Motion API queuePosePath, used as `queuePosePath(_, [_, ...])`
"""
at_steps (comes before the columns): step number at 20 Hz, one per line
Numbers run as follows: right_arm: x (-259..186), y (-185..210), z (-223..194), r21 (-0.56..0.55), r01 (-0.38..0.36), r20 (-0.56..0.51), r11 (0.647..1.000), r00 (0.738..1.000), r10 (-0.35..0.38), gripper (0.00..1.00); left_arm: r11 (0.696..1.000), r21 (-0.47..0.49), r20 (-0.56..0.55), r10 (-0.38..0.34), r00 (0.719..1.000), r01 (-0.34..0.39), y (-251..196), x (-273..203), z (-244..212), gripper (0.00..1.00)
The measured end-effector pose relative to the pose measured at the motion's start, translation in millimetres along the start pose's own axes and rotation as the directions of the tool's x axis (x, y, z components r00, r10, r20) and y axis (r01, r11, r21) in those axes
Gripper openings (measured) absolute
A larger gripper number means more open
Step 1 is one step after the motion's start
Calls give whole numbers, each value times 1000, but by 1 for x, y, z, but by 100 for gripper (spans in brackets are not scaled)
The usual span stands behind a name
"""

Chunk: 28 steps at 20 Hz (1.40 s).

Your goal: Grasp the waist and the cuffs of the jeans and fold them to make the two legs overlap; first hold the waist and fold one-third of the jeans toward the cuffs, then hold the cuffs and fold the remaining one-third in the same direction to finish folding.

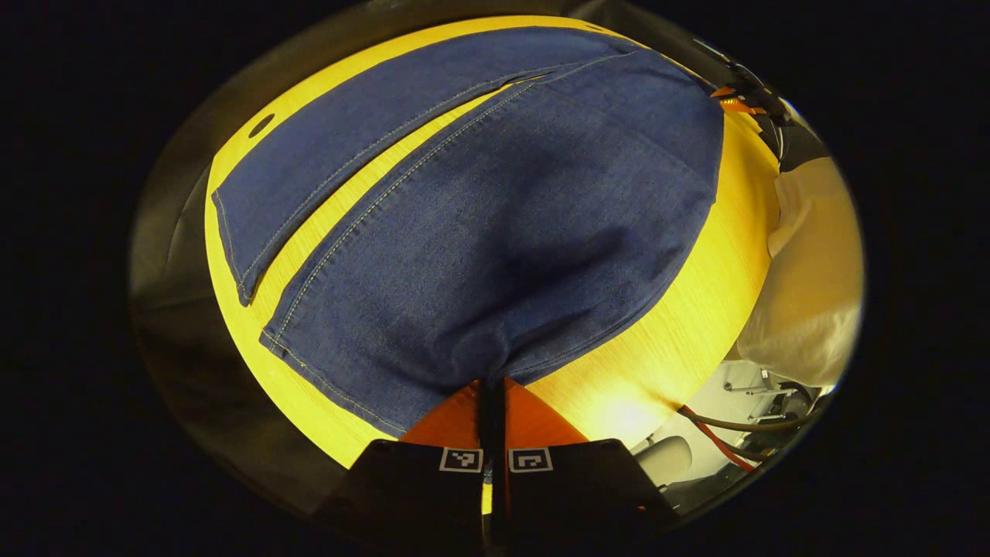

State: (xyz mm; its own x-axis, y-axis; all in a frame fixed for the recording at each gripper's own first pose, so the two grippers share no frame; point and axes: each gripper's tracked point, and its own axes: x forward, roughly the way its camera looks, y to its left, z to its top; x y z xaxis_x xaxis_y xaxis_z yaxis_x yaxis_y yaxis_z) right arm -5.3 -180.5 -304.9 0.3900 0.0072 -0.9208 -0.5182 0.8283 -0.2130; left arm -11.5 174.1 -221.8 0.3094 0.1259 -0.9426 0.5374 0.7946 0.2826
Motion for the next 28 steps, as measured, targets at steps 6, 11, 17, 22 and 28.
queuePosePath(6, [0, -2, -1, 102, 78, -23, 992, 997, -76, 6, 958, -283, 109, 82, 991, -48, 1, -1, 5, 0])
queuePosePath(11, [-10, -5, 6, 166, 206, 12, 964, 977, -211, 3, 869, -478, 115, 210, 971, -132, 6, 5, 5, 0])
queuePosePath(17, [-63, -25, 53, 401, 182, 180, 898, 945, -272, 1, 708, -705, 214, 267, 940, -41, 27, -33, 31, 0])
queuePosePath(22, [-102, -50, 106, 487, 168, 302, 857, 888, -346, 3, 596, -802, 318, 374, 871, 36, 63, -78, 64, 0])
queuePosePath(28, [-121, -89, 178, 533, 163, 387, 830, 825, -411, 0, 544, -838, 368, 506, 780, 43, 121, -125, 116, 0])
